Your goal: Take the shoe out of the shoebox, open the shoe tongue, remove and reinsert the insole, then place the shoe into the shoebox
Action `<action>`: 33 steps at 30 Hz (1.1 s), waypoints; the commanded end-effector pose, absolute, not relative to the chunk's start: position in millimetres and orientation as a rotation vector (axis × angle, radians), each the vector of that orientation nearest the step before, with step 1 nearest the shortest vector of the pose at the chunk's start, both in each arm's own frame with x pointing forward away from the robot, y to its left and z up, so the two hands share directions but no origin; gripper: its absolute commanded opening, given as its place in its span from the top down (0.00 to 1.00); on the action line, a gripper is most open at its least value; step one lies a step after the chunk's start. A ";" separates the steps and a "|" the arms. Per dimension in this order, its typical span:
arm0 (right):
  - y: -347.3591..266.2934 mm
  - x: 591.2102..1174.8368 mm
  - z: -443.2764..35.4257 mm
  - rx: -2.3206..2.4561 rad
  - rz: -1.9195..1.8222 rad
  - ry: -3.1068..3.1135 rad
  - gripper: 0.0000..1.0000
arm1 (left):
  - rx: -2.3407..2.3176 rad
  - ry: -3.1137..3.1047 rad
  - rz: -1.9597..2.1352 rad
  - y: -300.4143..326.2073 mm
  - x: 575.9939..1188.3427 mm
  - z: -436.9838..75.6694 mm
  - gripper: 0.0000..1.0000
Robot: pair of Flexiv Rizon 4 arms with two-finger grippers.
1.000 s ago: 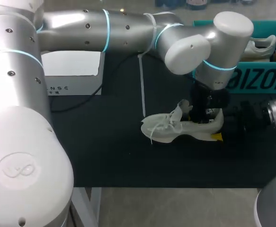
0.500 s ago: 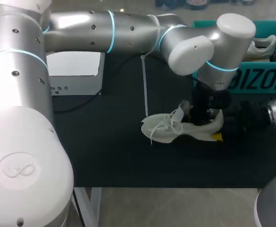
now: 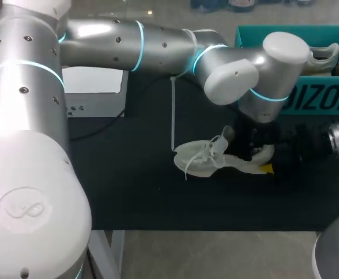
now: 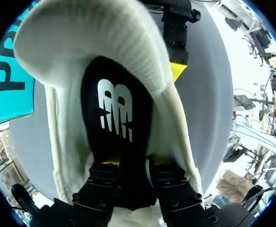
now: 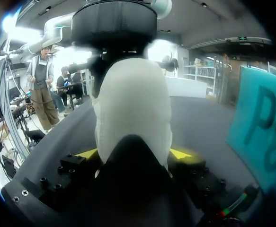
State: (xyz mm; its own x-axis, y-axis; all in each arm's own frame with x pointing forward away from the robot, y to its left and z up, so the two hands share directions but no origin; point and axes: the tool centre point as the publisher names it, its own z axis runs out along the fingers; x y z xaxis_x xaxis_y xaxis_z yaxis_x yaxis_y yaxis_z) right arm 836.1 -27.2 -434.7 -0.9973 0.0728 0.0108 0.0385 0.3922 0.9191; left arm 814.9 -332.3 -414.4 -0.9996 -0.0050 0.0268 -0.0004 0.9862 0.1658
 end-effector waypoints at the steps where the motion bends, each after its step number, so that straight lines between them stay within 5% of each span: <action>1: -25.0 837.8 -440.0 0.108 1.710 2.597 1.00 | 0.018 -3.142 -0.282 -332.1 807.5 -440.1 1.00; 33: -25.0 837.8 -440.0 0.108 1.710 2.597 1.00 | 0.160 -3.365 -0.141 -334.5 822.9 -376.7 1.00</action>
